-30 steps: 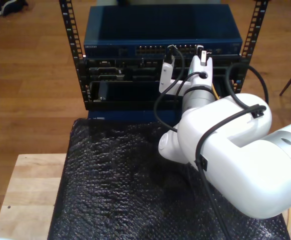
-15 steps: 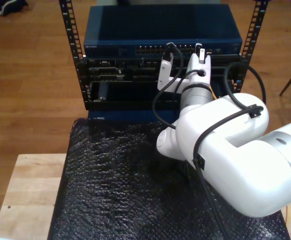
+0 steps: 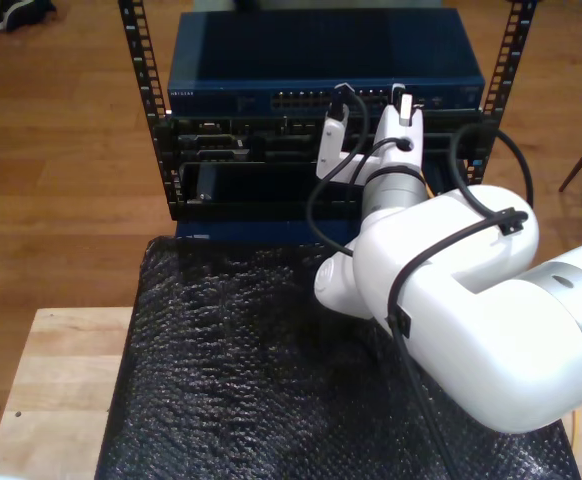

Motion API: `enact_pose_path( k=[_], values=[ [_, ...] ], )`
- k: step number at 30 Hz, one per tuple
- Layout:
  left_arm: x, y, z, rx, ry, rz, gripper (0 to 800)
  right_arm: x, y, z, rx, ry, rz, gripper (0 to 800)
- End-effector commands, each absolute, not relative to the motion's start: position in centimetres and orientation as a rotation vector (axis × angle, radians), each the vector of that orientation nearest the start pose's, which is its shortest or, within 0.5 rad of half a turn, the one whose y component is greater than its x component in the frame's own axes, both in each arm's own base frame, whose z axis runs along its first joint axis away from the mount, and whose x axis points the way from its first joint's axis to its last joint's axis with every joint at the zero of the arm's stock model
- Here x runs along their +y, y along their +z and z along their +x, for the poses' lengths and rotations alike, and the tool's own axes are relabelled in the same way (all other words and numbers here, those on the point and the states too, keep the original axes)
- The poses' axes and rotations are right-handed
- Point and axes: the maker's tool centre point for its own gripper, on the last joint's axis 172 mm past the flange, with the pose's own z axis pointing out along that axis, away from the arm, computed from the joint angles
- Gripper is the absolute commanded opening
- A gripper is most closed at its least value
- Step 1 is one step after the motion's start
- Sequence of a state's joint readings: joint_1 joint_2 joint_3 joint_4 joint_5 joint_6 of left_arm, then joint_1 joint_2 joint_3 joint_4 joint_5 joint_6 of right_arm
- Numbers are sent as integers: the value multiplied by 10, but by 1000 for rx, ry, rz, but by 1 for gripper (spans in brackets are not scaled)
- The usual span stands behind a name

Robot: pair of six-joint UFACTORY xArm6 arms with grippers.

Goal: Grab the cable and plug it in

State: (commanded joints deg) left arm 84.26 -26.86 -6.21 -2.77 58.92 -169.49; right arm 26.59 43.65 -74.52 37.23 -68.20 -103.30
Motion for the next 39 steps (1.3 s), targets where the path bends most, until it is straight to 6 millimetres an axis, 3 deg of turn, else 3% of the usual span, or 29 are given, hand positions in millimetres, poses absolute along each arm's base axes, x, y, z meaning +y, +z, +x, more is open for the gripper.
enact_pose_path(
  k=[2, 14, 22, 28, 39],
  values=[
    [121, 25, 21, 2657, -609, -2066, 800, 158, 271, 686, 1034, 1206, 1267, 298],
    [121, 25, 21, 2657, -609, -2066, 800, 155, 285, 665, 1075, 1197, 1267, 362],
    [121, 25, 21, 2657, -609, -2066, 800, 149, 281, 647, 1132, 1169, 1284, 408],
    [121, 25, 21, 2657, -609, -2066, 800, 151, 274, 633, 1224, 1152, 1303, 486],
    [121, 25, 21, 2657, -609, -2066, 800, 153, 272, 622, 1361, 1137, 1410, 558]
  ],
)
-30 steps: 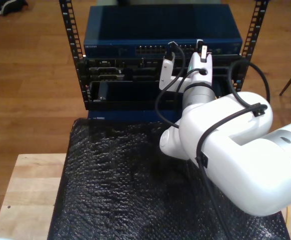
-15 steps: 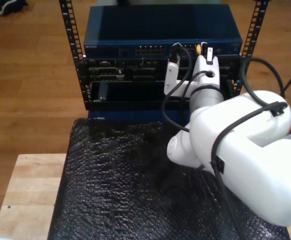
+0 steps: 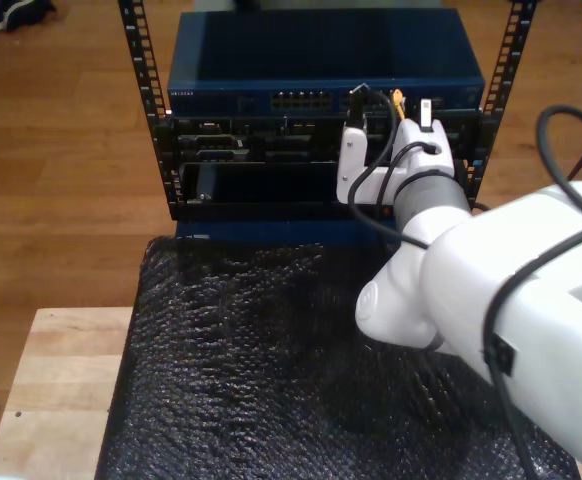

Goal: Grab the cable and plug it in

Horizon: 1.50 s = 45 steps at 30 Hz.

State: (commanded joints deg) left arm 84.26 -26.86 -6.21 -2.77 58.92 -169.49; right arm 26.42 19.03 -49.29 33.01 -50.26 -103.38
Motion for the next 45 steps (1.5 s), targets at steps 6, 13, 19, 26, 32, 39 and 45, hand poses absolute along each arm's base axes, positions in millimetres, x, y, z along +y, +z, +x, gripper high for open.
enact_pose_path(
  k=[6, 13, 19, 26, 32, 39, 45],
  values=[
    [121, 25, 21, 2657, -609, -2066, 800, 156, 272, 617, 1491, 1123, 1447, 610],
    [121, 25, 21, 2657, -609, -2066, 800, 121, 282, 618, 1598, 1064, 1531, 627],
    [121, 25, 21, 2657, -609, -2066, 800, 71, 269, 606, 1781, 899, 1636, 667],
    [121, 25, 21, 2657, -609, -2066, 800, 27, 274, 598, 1954, 706, 1601, 668],
    [121, 25, 21, 2657, -609, -2066, 800, -22, 258, 578, 2133, 529, 1580, 667],
    [121, 25, 21, 2657, -609, -2066, 800, -87, 238, 527, 2349, 358, 1618, 735],
    [121, 25, 21, 2657, -609, -2066, 800, -147, 239, 487, 2440, 288, 1673, 776]
  ],
)
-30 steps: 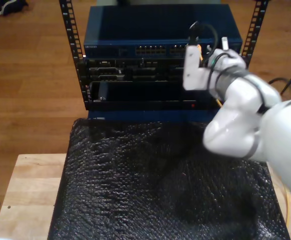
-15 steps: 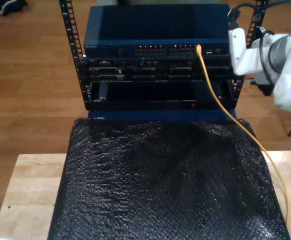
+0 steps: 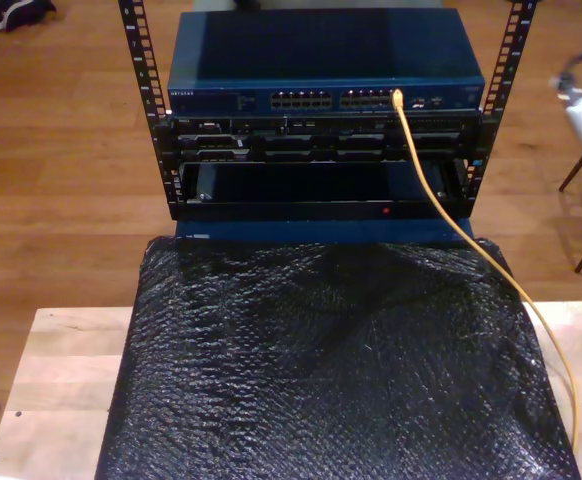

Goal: Grab the cable and plug it in

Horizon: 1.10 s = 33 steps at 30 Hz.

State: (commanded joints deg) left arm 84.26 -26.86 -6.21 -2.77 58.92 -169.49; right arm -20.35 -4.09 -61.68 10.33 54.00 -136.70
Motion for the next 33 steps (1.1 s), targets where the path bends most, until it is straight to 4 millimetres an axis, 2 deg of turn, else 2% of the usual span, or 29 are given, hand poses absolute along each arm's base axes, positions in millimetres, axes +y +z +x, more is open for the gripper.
enact_pose_path(
  k=[4, 9, 12, 15, 18, 24, 29, 33],
  values=[
    [121, 25, 21, 2657, -609, -2066, 800, -185, 241, 454, 2472, 260, 1745, 798],
    [121, 25, 21, 2657, -609, -2066, 800, -224, 243, 398, 2460, 247, 1937, 798],
    [121, 25, 21, 2657, -609, -2066, 800, -238, 252, 366, 2475, 250, 1947, 798],
    [121, 25, 21, 2657, -609, -2066, 800, -246, 242, 320, 2491, 271, 2018, 798],
    [121, 25, 21, 2657, -609, -2066, 800, -258, 240, 280, 2432, 284, 2105, 799],
    [121, 25, 21, 2657, -609, -2066, 800, -265, 225, 208, 2427, 293, 2142, 799],
    [121, 25, 21, 2657, -609, -2066, 800, -260, 204, 147, 2425, 275, 2194, 798],
    [121, 25, 21, 2657, -609, -2066, 800, -253, 189, 108, 2435, 294, 2186, 799]
  ],
)
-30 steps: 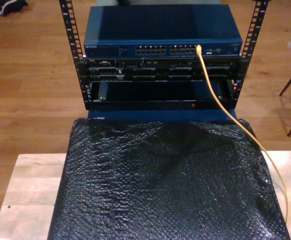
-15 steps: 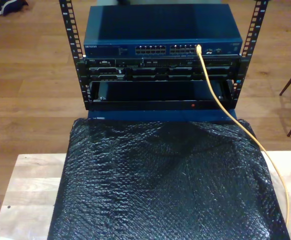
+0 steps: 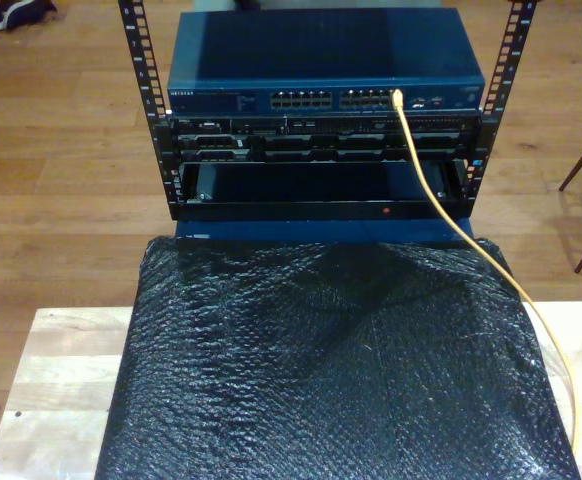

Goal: Grab the cable and plug it in

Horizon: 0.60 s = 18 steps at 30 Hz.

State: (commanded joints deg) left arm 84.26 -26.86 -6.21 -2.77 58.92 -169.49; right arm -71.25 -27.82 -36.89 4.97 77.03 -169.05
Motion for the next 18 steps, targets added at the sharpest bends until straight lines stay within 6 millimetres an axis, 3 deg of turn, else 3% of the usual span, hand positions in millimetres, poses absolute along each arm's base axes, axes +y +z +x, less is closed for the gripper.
enact_pose_path(
  k=[7, 11, 18],
  values=[
    [121, 25, 21, 2657, -609, -2066, 800, -225, 167, 63, 2418, 350, 2185, 799],
    [121, 25, 21, 2657, -609, -2066, 800, -206, 150, 53, 2419, 377, 2201, 799],
    [121, 25, 21, 2657, -609, -2066, 800, -193, 109, 48, 2382, 324, 2200, 799]
  ],
)
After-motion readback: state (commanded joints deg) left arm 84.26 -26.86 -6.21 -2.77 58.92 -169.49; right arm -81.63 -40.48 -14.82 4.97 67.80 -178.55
